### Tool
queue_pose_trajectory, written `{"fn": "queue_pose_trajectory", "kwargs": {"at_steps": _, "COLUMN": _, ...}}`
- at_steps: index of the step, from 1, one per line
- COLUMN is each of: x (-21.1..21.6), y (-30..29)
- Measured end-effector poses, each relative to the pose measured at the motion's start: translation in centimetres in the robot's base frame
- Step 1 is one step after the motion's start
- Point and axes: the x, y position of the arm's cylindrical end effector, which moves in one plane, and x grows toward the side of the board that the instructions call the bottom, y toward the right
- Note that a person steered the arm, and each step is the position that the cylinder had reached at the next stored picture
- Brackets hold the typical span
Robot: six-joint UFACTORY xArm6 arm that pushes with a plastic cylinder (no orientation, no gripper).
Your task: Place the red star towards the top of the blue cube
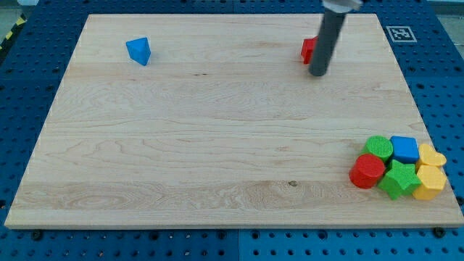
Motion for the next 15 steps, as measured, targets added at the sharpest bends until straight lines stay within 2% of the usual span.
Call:
{"fn": "queue_pose_trajectory", "kwargs": {"at_steps": 1, "x": -2.5, "y": -3.5}}
{"fn": "queue_pose_trajectory", "kwargs": {"at_steps": 2, "x": -7.1, "y": -0.7}}
{"fn": "queue_pose_trajectory", "kwargs": {"at_steps": 3, "x": -3.4, "y": 7.6}}
{"fn": "queue_pose_trajectory", "kwargs": {"at_steps": 4, "x": 4.0, "y": 13.6}}
{"fn": "queue_pose_trajectory", "kwargs": {"at_steps": 5, "x": 4.7, "y": 13.8}}
{"fn": "queue_pose_trajectory", "kwargs": {"at_steps": 6, "x": 0.8, "y": 11.9}}
{"fn": "queue_pose_trajectory", "kwargs": {"at_steps": 7, "x": -1.2, "y": 8.4}}
{"fn": "queue_pose_trajectory", "kwargs": {"at_steps": 8, "x": 0.2, "y": 7.0}}
{"fn": "queue_pose_trajectory", "kwargs": {"at_steps": 10, "x": 6.9, "y": 12.8}}
{"fn": "queue_pose_trajectory", "kwargs": {"at_steps": 12, "x": 2.8, "y": 11.0}}
{"fn": "queue_pose_trajectory", "kwargs": {"at_steps": 15, "x": 8.2, "y": 12.1}}
